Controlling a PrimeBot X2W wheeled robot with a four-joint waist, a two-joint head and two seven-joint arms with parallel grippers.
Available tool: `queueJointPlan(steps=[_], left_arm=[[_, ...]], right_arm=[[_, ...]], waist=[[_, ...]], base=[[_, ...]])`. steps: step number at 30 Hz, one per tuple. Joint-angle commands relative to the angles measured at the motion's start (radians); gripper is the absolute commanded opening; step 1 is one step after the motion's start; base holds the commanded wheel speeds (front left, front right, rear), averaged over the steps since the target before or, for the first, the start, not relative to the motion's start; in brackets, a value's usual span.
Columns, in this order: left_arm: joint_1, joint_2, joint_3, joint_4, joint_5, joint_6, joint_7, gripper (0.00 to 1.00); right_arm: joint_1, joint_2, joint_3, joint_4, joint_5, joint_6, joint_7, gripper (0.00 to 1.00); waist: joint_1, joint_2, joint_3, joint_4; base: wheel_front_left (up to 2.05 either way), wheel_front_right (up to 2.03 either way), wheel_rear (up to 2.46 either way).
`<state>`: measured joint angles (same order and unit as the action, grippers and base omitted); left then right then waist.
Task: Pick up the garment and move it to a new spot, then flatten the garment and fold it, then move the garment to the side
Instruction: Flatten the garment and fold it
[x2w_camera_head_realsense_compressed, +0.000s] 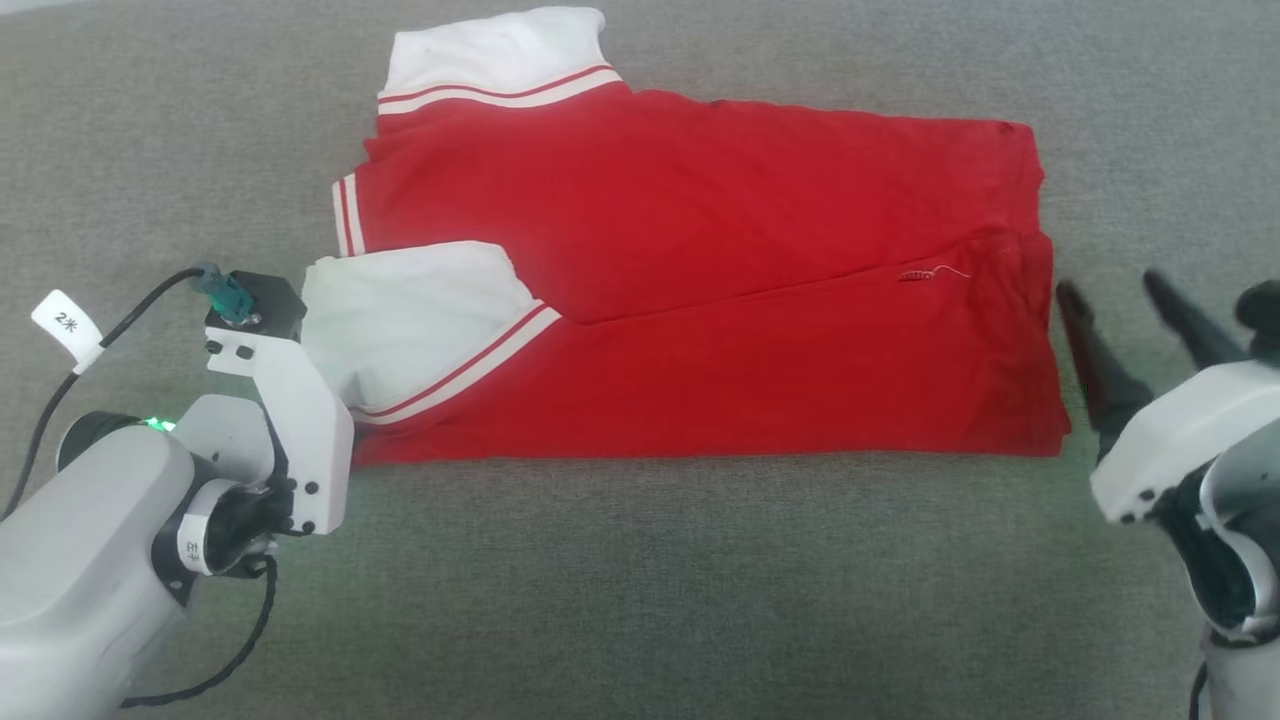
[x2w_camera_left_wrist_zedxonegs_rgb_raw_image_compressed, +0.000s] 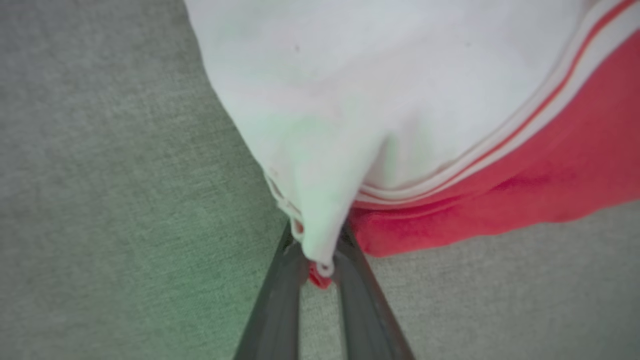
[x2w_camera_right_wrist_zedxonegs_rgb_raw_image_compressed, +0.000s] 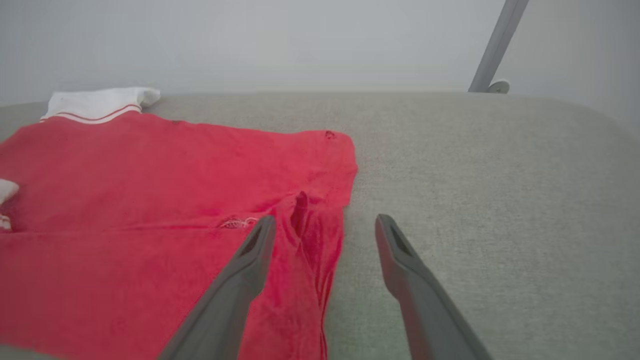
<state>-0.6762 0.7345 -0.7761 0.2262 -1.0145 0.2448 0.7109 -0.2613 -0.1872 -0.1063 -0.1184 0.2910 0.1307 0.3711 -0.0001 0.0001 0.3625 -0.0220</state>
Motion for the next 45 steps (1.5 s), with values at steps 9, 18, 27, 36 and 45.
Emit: queueJointPlan(steps=[9, 18, 27, 36, 45], left_arm=[[0.037, -0.036, -0.035, 0.03, -0.016, -0.025, -0.003, 0.0], [0.022, -0.063, -0.041, 0.035, -0.011, -0.035, -0.014, 0.0], [0.011, -0.064, -0.039, 0.051, -0.015, -0.045, -0.021, 0.0], [0.022, -0.001, -0.017, -0.047, -0.039, -0.003, 0.035, 0.0], [0.095, 0.095, -0.007, -0.277, -0.042, 0.134, 0.092, 0.0]], right_arm=[[0.041, -0.053, 0.035, 0.051, 0.086, 0.0, 0.237, 1.0], [0.006, -0.06, 0.057, 0.15, 0.094, 0.0, 0.401, 1.0], [-0.02, -0.088, 0.064, 0.204, 0.108, 0.0, 0.486, 0.0], [-0.023, -0.162, 0.056, 0.117, 0.15, -0.001, 0.581, 0.0], [0.042, -0.215, 0.006, -0.016, 0.177, -0.001, 0.7, 0.0]], waist=[[0.0001, -0.0001, 0.005, 0.031], [0.0001, -0.0001, 0.023, 0.059], [0.0001, -0.0001, 0.025, 0.078], [0.0001, -0.0001, -0.004, 0.09], [0.0001, -0.0001, -0.024, 0.105]], base=[[0.0, 0.0, 0.0], [0.0, 0.0, 0.0], [0.0, 0.0, 0.0], [0.0, 0.0, 0.0], [0.0, 0.0, 0.0]])
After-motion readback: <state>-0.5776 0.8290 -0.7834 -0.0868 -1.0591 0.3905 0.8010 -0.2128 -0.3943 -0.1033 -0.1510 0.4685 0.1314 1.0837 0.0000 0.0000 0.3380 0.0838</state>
